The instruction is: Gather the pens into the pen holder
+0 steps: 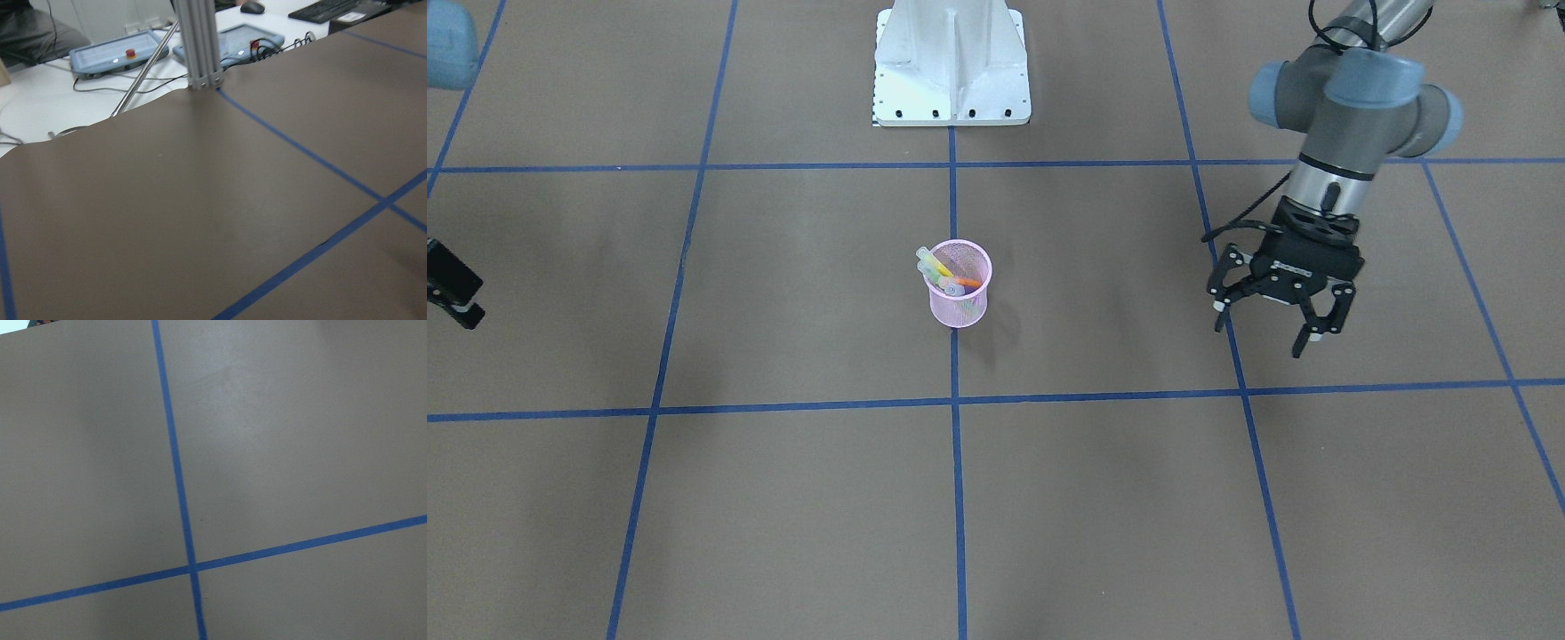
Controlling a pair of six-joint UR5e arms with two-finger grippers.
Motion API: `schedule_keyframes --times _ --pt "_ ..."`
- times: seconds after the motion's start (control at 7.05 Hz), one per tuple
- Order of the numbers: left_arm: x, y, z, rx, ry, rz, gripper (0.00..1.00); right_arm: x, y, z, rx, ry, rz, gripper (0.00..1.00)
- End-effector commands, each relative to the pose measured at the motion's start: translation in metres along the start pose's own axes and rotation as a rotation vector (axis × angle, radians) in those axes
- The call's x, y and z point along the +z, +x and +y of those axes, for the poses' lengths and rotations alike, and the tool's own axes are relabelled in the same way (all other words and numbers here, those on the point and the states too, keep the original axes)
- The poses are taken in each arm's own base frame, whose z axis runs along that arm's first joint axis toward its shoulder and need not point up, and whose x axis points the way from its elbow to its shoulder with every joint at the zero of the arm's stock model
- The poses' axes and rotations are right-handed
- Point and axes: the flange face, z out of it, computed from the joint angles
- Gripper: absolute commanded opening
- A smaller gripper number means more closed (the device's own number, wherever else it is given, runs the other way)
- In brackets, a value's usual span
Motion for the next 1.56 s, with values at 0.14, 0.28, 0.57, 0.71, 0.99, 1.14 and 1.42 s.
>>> schedule_keyframes --times 0.14,0.28,0.57,0.71,0.99,1.14,1.42 --pt "-0.049 -0.131 -0.029 -0.276 -0.356 -0.003 0.99 0.004 0.113 -0.031 -0.066 -0.053 0.000 1.00" --pt "-0.072 -0.170 -0.030 -0.254 -0.400 0.039 0.99 0.005 0.140 -0.033 -0.075 -0.062 0.008 1.00" --pt "-0.107 -0.250 -0.007 -0.166 -0.476 0.019 0.99 0.016 0.182 -0.026 -0.085 -0.091 0.025 1.00" --pt "-0.112 -0.269 0.005 -0.214 -0.525 0.007 0.99 0.022 0.224 -0.032 -0.087 -0.114 0.015 1.00" --pt "-0.122 -0.345 0.048 -0.494 -0.541 0.166 0.99 0.030 0.247 -0.032 -0.095 -0.143 -0.032 1.00" --pt "-0.136 -0.373 0.093 -0.447 -0.502 0.171 0.99 0.031 0.247 -0.034 -0.097 -0.142 -0.023 1.00" --pt "-0.147 -0.385 0.098 -0.331 -0.496 0.000 0.99 0.033 0.252 -0.029 -0.089 -0.149 -0.030 1.00"
